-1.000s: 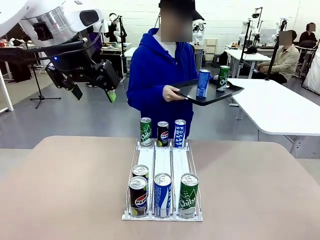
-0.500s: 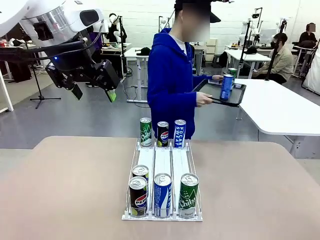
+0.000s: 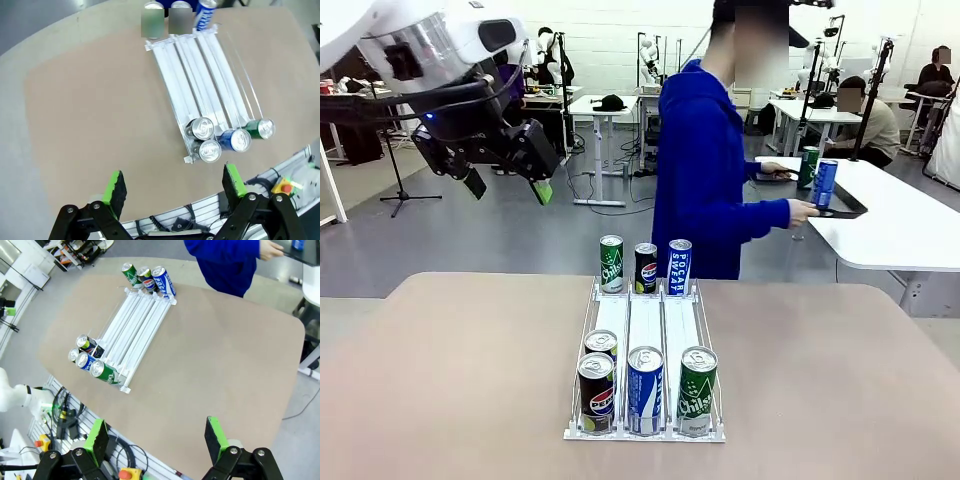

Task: Retrieve and hand over the desired beverage to the person.
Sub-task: Place the picked can on the Handle tray extended by the person.

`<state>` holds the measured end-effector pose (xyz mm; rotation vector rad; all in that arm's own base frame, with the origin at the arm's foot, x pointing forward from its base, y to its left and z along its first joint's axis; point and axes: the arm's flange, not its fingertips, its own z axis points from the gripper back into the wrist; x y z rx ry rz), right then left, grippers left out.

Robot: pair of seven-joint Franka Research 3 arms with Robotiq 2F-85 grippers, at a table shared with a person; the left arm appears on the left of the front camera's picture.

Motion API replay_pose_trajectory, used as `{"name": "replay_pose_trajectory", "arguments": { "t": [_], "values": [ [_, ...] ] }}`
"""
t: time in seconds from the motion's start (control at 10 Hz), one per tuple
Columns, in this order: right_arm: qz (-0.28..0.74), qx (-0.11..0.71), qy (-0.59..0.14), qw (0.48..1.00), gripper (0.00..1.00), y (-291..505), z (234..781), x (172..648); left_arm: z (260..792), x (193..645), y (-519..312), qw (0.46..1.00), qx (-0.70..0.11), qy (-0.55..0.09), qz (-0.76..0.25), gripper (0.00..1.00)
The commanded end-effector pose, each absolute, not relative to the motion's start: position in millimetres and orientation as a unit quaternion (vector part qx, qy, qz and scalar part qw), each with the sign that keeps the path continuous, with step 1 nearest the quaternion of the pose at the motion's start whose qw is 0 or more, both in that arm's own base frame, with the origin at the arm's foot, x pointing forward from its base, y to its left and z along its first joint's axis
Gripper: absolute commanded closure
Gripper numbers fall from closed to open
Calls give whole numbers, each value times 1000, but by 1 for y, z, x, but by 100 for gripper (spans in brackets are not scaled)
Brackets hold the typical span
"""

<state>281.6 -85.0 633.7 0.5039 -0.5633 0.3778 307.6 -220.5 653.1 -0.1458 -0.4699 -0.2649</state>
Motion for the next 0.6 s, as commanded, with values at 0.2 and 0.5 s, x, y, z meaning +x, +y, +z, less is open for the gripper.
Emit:
{"name": "replay_pose_trajectory", "arguments": {
  "t": [0.2, 0.5],
  "values": [
    [186, 249, -272, 911, 0, -85, 633, 282, 657, 286, -103, 901, -246, -225, -279, 0],
    [186, 249, -272, 911, 0, -85, 633, 282, 648, 278, -34, 868, -327, -250, -277, 0]
  ]
}}
